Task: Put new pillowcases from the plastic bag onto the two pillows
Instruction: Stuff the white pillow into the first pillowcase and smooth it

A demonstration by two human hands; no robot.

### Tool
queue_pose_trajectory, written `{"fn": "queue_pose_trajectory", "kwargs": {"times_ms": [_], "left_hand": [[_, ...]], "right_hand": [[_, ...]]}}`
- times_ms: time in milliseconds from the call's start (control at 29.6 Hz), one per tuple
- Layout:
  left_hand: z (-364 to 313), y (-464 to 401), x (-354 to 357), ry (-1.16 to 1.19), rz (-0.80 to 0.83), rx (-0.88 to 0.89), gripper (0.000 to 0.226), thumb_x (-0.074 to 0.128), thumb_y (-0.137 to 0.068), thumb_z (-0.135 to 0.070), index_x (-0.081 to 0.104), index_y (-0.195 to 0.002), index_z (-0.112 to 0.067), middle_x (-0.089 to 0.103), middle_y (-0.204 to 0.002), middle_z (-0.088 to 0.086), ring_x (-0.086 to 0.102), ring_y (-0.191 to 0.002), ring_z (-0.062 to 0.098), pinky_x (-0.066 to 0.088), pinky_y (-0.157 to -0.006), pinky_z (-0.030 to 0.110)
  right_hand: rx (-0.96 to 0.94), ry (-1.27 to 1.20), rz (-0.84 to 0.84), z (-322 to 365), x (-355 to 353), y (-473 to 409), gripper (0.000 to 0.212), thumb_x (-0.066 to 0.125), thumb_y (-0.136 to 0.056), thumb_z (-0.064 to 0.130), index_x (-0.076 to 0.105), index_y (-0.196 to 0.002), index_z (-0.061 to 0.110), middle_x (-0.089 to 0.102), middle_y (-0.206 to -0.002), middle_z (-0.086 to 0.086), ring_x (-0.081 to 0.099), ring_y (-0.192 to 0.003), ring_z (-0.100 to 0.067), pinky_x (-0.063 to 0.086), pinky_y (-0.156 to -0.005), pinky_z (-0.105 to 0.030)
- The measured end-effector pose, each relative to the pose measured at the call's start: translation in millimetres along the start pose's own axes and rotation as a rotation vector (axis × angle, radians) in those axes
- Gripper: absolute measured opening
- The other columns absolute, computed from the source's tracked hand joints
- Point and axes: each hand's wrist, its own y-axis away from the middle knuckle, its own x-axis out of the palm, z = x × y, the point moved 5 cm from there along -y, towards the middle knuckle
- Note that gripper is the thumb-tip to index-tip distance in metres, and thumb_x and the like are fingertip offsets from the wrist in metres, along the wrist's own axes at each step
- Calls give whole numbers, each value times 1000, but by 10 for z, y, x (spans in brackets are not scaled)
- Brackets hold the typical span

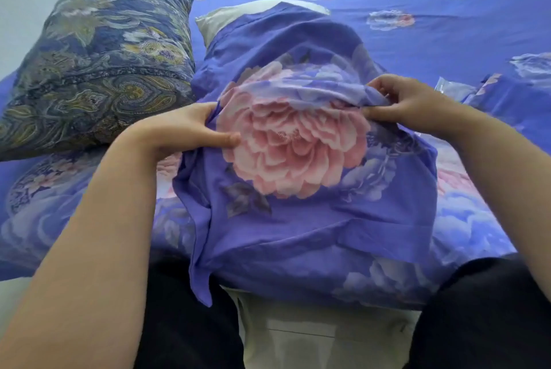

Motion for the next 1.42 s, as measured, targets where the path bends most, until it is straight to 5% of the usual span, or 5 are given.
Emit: {"fn": "queue_pose_trajectory", "kwargs": {"times_ms": [236,709,945,1147,1417], "left_hand": [[-256,-153,-215,-435,-745,322,16,55,-78,-19,61,-92,-14,67,-88,6,62,-89,25,47,-79,39],[500,-9,-331,-413,-144,-408,26,57,-79,-29,66,-85,-5,71,-80,15,65,-72,26,55,-75,46],[489,19,-160,-497,-349,-401,25,51,-86,-15,61,-65,-6,61,-51,8,55,-43,22,43,-37,22],[584,238,-103,-479,-356,-535,53,42,-87,-54,64,-70,-9,68,-58,9,67,-49,25,53,-45,28],[577,295,143,97,-394,-248,31,52,-90,-1,55,-61,-10,55,-47,-5,45,-41,4,34,-39,12]], "right_hand": [[-218,394,-297,254,176,-138,19,58,-88,27,49,-95,12,56,-83,-14,52,-80,-36,26,-62,-32],[363,88,333,-483,31,-98,7,59,-85,14,60,-78,15,59,-67,2,56,-64,-15,49,-60,-26],[434,126,190,-561,-71,90,50,66,-70,65,68,-70,15,57,-70,-9,46,-67,-20,36,-66,-37],[374,-111,409,-603,44,341,15,69,-81,21,72,-88,9,68,-91,-15,56,-85,-21,40,-77,-40],[412,-204,221,-524,318,507,7,64,-85,7,70,-84,7,62,-74,-9,55,-69,-16,46,-64,-30]]}}
